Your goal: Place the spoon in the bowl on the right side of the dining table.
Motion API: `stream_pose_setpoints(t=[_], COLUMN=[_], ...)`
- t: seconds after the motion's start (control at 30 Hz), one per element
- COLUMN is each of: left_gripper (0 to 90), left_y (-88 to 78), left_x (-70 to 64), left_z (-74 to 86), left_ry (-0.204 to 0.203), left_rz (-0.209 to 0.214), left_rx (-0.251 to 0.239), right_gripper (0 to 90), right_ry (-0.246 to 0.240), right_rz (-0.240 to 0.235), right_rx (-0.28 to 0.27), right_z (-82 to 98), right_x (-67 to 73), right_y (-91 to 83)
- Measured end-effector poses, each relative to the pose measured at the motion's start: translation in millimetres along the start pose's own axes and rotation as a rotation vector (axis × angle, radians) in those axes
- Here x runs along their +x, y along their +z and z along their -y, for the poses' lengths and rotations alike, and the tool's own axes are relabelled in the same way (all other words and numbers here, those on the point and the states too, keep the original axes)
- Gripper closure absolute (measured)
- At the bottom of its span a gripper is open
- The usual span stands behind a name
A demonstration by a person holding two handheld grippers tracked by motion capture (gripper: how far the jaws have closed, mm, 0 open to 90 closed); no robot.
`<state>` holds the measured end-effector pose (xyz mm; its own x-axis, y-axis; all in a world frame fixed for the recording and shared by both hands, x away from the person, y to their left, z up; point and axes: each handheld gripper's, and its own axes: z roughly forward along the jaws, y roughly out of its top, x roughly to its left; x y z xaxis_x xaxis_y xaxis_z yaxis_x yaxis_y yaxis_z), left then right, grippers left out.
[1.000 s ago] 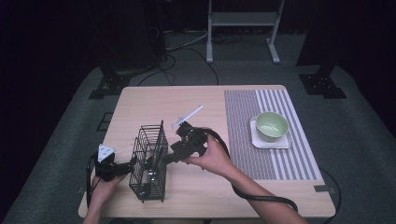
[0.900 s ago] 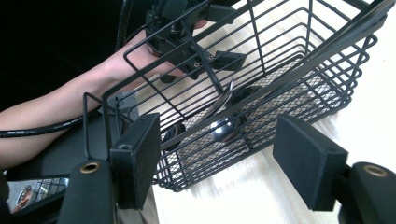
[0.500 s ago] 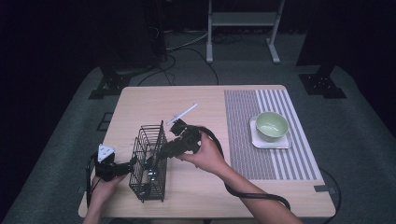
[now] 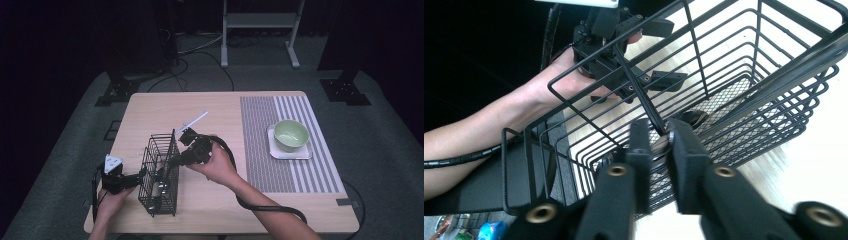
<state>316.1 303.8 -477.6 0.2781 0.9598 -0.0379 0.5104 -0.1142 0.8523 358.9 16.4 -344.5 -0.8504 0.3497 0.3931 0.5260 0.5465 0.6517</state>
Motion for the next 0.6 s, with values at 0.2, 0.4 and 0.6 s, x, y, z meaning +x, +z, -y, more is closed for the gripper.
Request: stream_pose_setpoints(t=[0.2,0.4,0.6], left_gripper=[0.0,0.0,0.0], left_y=[0.3,0.4,0.4], left_x=[0.3,0.2,0.3], left_z=[-0.2,-0.2,-0.3], left_ry=[0.002,0.002,0.002], left_rz=[-0.002,-0.003,-0.004], left_rx=[0.001,0.001,0.002], right_gripper=[88.0,88.5,88.5], right_ry=[0.024,0.028,0.018], right_rz=[-0.035,-0.038,-0.027], right_rx=[-0.022,-0.027,-0.036], right_z=[1.1,1.2,-0.1], right_x=[-2.3,0.6,7.0], right_y=[-4.9,-11.2,-18.2])
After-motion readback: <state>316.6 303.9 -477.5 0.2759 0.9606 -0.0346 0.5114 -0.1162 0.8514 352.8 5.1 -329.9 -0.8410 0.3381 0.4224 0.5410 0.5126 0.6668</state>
